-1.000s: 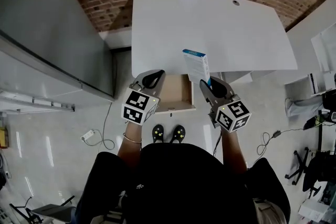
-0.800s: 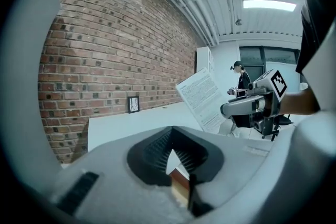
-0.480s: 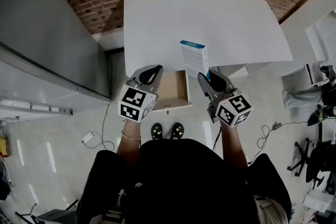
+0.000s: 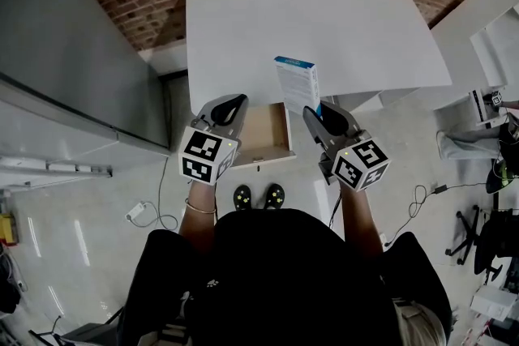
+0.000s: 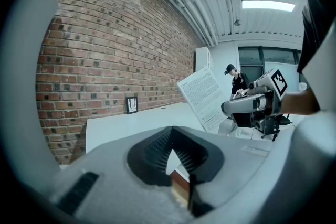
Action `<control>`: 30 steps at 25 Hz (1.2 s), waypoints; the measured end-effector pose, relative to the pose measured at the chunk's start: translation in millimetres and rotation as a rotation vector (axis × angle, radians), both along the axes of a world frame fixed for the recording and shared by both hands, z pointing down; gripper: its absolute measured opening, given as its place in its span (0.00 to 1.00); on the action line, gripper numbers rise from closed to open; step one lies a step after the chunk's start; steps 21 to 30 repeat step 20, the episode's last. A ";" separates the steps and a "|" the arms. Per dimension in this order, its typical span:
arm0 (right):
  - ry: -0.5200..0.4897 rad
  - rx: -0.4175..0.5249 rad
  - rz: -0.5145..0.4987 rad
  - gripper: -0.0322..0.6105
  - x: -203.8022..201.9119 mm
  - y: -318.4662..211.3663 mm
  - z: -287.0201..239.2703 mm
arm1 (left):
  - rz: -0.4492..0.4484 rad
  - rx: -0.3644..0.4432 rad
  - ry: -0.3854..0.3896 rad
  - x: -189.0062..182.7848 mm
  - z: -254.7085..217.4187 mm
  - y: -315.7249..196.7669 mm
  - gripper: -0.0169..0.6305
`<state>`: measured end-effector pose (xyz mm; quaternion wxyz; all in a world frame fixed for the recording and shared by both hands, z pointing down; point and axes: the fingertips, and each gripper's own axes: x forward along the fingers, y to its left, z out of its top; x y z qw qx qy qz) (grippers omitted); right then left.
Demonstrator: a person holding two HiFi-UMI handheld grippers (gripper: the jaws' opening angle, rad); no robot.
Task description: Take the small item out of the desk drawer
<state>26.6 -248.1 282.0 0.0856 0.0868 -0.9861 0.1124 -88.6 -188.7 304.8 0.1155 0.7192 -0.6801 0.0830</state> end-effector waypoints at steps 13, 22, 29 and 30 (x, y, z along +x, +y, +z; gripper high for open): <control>-0.007 -0.018 -0.008 0.21 -3.5 -1.7 3.0 | -0.016 0.000 -0.002 -5.6 -0.4 0.4 0.02; -0.007 -0.019 -0.008 0.21 -3.7 -2.2 4.6 | -0.021 0.004 0.000 -7.0 0.8 0.3 0.02; -0.007 -0.019 -0.008 0.21 -3.7 -2.2 4.6 | -0.021 0.004 0.000 -7.0 0.8 0.3 0.02; -0.007 -0.019 -0.008 0.21 -3.7 -2.2 4.6 | -0.021 0.004 0.000 -7.0 0.8 0.3 0.02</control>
